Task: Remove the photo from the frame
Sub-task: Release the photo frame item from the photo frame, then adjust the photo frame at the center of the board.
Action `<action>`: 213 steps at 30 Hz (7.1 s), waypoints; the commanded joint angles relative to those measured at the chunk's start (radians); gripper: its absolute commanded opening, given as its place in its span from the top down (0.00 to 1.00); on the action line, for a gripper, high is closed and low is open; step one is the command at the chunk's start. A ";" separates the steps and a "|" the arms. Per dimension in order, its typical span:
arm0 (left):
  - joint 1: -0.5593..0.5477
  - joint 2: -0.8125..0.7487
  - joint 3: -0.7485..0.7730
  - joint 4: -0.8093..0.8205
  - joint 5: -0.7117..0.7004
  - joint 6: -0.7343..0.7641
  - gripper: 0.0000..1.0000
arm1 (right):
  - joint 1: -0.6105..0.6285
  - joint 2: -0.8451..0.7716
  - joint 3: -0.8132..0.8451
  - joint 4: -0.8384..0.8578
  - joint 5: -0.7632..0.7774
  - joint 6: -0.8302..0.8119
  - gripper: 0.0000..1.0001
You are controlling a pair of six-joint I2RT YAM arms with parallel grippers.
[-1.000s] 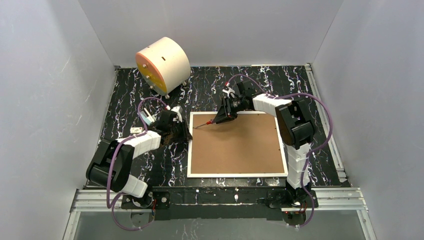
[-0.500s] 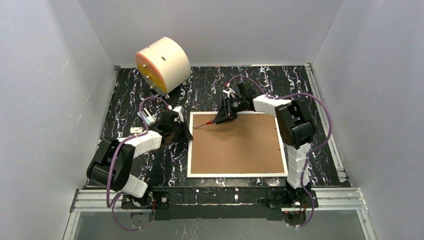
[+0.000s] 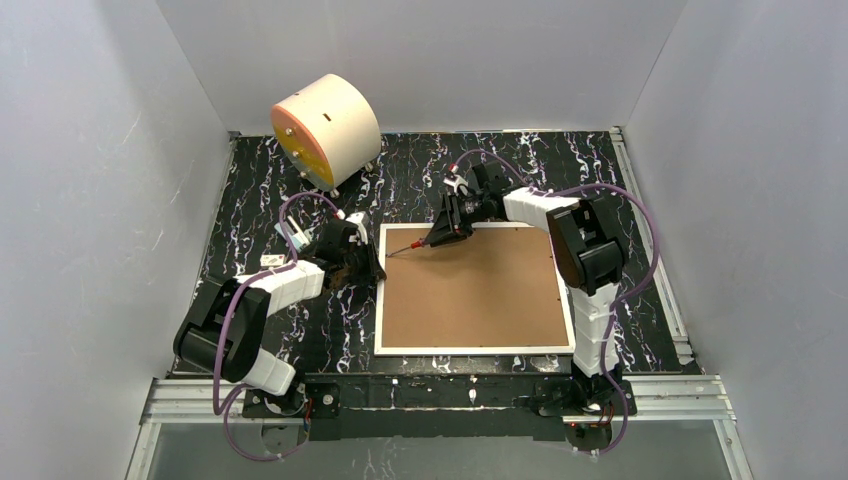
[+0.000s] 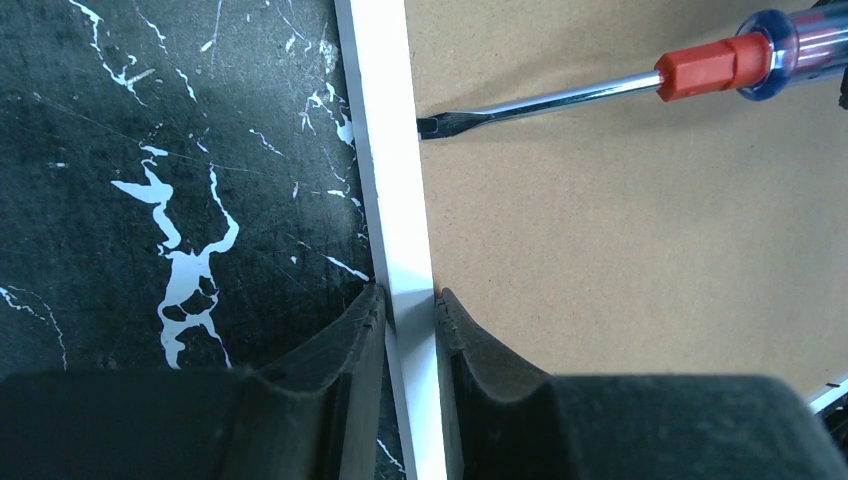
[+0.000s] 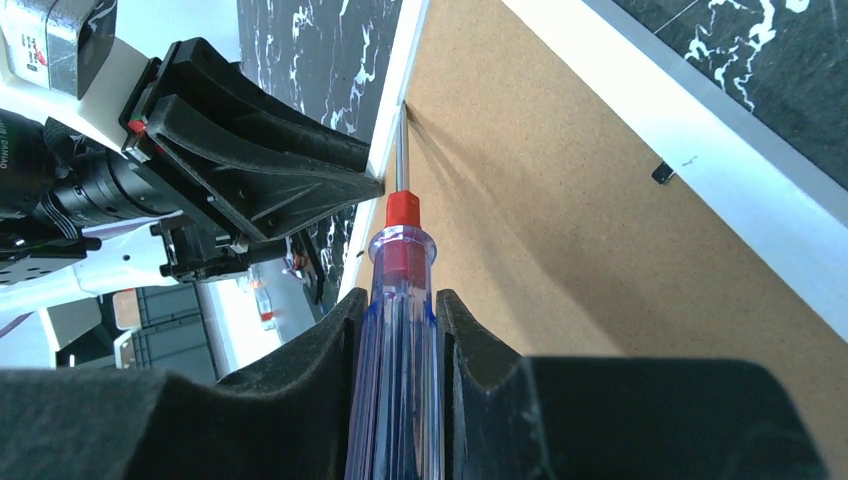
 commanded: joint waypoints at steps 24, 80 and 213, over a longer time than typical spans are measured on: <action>-0.025 0.008 -0.063 -0.120 -0.086 0.013 0.97 | 0.259 0.067 0.391 -0.355 0.513 -0.032 0.99; -0.025 -0.155 0.125 -0.306 -0.113 0.031 0.46 | 0.287 -1.101 -0.422 -0.523 0.947 0.212 0.99; 0.045 0.245 0.367 -0.321 0.078 0.215 0.44 | -0.535 -0.513 -0.517 0.111 0.352 0.404 0.99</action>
